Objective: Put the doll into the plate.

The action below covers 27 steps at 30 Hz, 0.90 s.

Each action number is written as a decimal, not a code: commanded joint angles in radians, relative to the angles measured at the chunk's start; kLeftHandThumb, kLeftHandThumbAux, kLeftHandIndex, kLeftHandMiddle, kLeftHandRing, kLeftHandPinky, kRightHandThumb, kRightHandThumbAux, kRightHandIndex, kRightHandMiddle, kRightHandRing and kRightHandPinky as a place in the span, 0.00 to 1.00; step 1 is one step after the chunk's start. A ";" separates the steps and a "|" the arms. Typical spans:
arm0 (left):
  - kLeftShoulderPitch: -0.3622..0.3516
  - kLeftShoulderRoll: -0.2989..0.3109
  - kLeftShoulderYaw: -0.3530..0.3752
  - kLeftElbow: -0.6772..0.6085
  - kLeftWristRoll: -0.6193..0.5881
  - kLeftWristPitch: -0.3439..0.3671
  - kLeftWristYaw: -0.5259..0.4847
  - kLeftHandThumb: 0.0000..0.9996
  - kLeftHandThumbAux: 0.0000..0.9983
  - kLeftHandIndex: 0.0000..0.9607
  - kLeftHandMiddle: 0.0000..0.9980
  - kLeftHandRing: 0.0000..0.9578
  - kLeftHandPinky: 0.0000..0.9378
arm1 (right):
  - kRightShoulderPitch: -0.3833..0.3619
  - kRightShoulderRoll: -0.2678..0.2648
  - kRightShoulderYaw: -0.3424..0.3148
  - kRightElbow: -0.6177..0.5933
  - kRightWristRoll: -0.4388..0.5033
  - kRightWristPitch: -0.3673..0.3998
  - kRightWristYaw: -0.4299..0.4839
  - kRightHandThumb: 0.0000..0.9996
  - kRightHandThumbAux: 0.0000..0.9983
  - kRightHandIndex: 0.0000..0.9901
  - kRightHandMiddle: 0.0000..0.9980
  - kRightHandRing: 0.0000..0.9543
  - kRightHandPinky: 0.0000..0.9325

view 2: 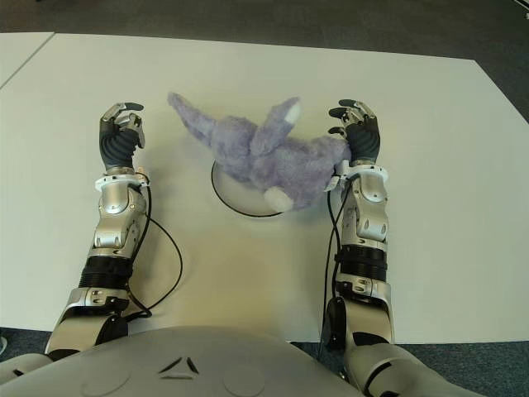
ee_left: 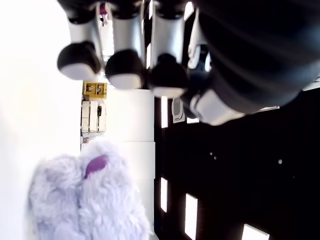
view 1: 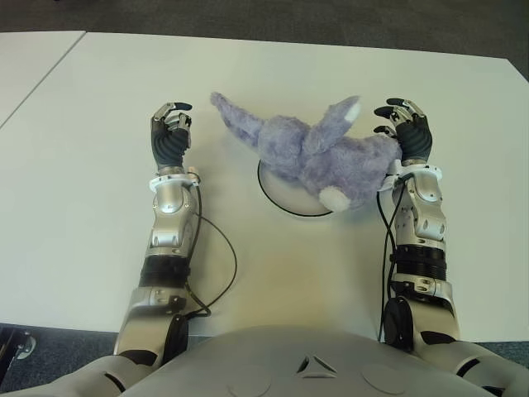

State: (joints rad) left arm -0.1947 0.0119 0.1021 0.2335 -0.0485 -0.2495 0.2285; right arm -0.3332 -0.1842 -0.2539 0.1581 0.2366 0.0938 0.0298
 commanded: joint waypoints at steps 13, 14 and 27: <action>0.088 -0.041 -0.010 0.036 0.001 0.003 -0.011 0.71 0.71 0.46 0.87 0.92 0.93 | 0.017 0.036 0.069 0.022 -0.032 0.019 0.017 0.84 0.68 0.43 0.47 0.56 0.57; 0.088 -0.042 -0.010 0.035 0.000 0.004 -0.011 0.71 0.71 0.46 0.87 0.92 0.93 | 0.016 0.037 0.071 0.023 -0.033 0.020 0.018 0.84 0.68 0.43 0.47 0.56 0.57; 0.092 -0.044 -0.013 0.029 0.002 0.009 -0.009 0.71 0.71 0.46 0.87 0.92 0.92 | 0.013 0.039 0.086 0.023 -0.042 0.025 0.021 0.84 0.68 0.43 0.47 0.56 0.56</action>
State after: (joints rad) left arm -0.1912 0.0117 0.0996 0.2255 -0.0488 -0.2524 0.2285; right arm -0.3316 -0.1580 -0.1785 0.1676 0.2005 0.0939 0.0458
